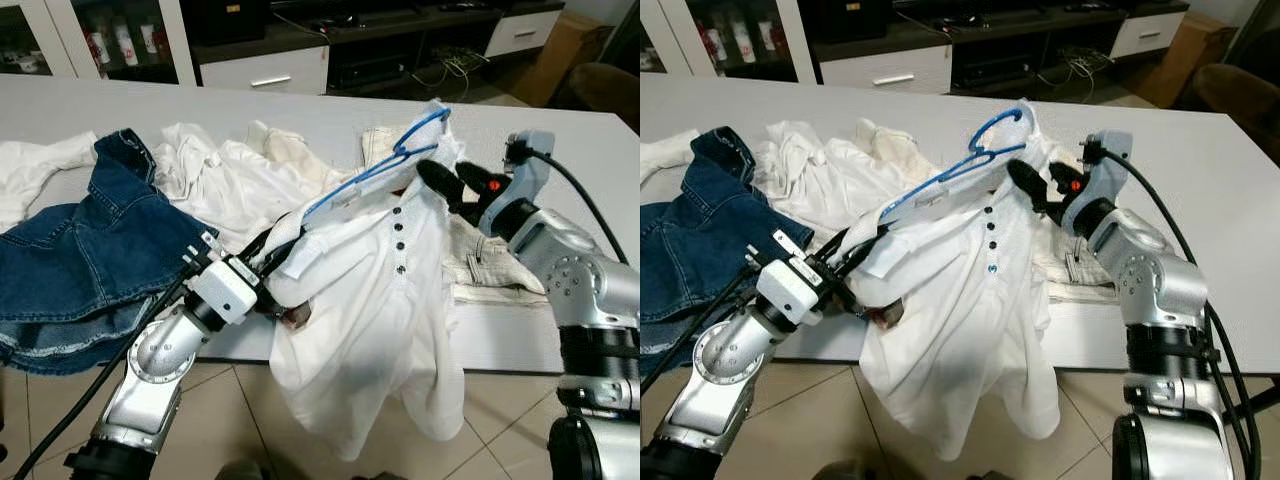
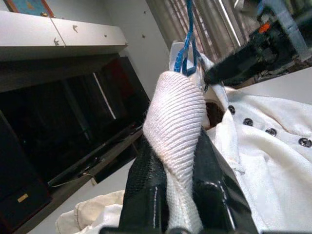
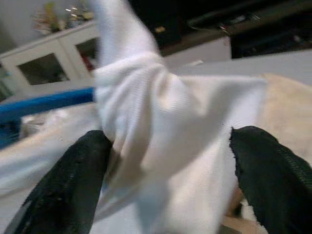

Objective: Hang hanger

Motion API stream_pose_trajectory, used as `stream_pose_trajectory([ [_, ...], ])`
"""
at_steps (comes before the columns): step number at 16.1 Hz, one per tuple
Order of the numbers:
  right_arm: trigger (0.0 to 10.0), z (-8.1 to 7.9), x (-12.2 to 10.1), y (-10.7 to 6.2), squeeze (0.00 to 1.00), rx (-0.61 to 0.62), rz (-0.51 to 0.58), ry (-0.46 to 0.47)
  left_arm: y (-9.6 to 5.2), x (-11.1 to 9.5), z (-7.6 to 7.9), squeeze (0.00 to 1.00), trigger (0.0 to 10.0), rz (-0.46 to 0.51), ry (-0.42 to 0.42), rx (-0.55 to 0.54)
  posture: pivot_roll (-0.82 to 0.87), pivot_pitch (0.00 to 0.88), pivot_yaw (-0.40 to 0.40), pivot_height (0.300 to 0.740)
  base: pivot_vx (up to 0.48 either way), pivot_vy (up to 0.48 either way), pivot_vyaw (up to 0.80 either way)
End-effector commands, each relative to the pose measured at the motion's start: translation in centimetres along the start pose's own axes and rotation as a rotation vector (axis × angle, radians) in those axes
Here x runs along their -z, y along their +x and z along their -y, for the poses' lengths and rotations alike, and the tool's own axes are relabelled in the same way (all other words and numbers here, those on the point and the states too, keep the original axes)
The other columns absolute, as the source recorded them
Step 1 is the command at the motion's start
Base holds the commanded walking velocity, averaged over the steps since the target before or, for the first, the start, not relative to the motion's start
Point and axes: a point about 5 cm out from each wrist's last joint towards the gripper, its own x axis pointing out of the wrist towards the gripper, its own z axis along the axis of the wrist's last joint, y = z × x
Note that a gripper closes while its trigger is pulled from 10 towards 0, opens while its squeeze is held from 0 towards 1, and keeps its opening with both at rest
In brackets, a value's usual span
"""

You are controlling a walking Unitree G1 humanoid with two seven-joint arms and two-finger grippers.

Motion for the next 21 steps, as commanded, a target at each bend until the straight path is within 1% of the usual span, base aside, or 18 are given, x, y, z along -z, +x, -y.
stream_pose_trajectory([
  [1, 0.0, 1.0, -0.5, -0.1, 0.00, 0.067, 0.012, 0.012, 0.2, -0.2, -0.2, 0.00, 10.0, 0.012, 0.010, -0.008, 0.15, 0.026, -0.055, 0.740, 0.000, 0.000, 0.00],
  [6, 0.0, 1.0, -0.7, 0.0, 0.00, 0.080, 0.039, 0.008, 0.2, -0.2, -0.1, 0.00, 10.0, 0.011, 0.011, -0.008, 0.15, 0.027, -0.055, 0.740, 0.000, 0.000, 0.00],
  [8, 0.0, 1.8, -1.5, -0.2, 0.00, 0.147, 0.093, 0.003, 0.2, -0.2, -0.1, 0.00, 10.0, 0.013, 0.010, -0.008, 0.15, 0.027, -0.055, 0.740, 0.000, 0.000, 0.00],
  [9, 0.0, 2.2, -2.1, -0.3, 0.00, 0.178, 0.126, 0.008, 0.2, -0.1, -0.1, 0.00, 10.0, 0.012, 0.009, -0.007, 0.15, 0.027, -0.055, 0.740, 0.000, 0.000, 0.00],
  [10, 0.0, 3.0, -3.6, -0.6, 0.00, 0.246, 0.199, 0.013, 0.2, 0.0, 0.1, 0.00, 10.0, 0.006, 0.003, 0.000, 0.15, 0.027, -0.055, 0.740, 0.000, 0.000, 0.00],
  [11, 0.0, 3.3, -4.6, -0.8, 0.00, 0.260, 0.236, 0.010, 0.2, 0.1, 0.3, 0.00, 10.0, 0.003, 0.002, 0.009, 0.15, 0.028, -0.055, 0.740, 0.000, 0.000, 0.00],
  [13, 0.0, 3.8, -7.2, -1.5, 0.00, 0.278, 0.309, -0.029, 0.1, 0.1, 0.4, 0.00, 10.0, -0.001, -0.002, 0.014, 0.15, 0.026, -0.056, 0.740, 0.000, 0.000, 0.00],
  [14, 0.0, 4.0, -7.6, -1.6, 0.00, 0.285, 0.321, -0.032, 0.1, 0.1, 0.5, 0.00, 10.0, -0.002, -0.002, 0.014, 0.15, 0.026, -0.056, 0.740, 0.000, 0.000, 0.00],
  [15, 0.0, 4.5, -8.1, -1.8, 0.00, 0.309, 0.332, -0.044, 0.1, 0.1, 0.4, 0.00, 10.0, -0.001, -0.002, 0.011, 0.15, 0.026, -0.056, 0.740, 0.000, 0.000, 0.00],
  [16, 0.0, 5.0, -8.0, -1.8, 0.00, 0.335, 0.324, -0.048, 0.1, 0.0, 0.4, 0.00, 10.0, 0.001, -0.001, 0.007, 0.15, 0.026, -0.056, 0.740, 0.000, 0.000, 0.00],
  [19, 0.0, 5.7, -7.3, -1.8, 0.00, 0.387, 0.303, -0.070, 0.2, -0.1, 0.3, 0.00, 10.0, 0.004, 0.001, 0.001, 0.15, 0.026, -0.056, 0.740, 0.000, 0.000, 0.00],
  [20, 0.0, 6.1, -7.2, -1.9, 0.00, 0.419, 0.303, -0.069, 0.2, 0.0, 0.3, 0.00, 10.0, 0.002, 0.003, 0.001, 0.16, 0.023, -0.057, 0.740, 0.000, 0.000, 0.00],
  [21, 0.0, 7.1, -7.2, -2.3, 0.00, 0.490, 0.308, -0.058, 0.1, 0.0, 0.3, 0.00, 10.0, 0.000, 0.004, 0.002, 0.16, 0.023, -0.057, 0.740, 0.000, 0.000, 0.00],
])
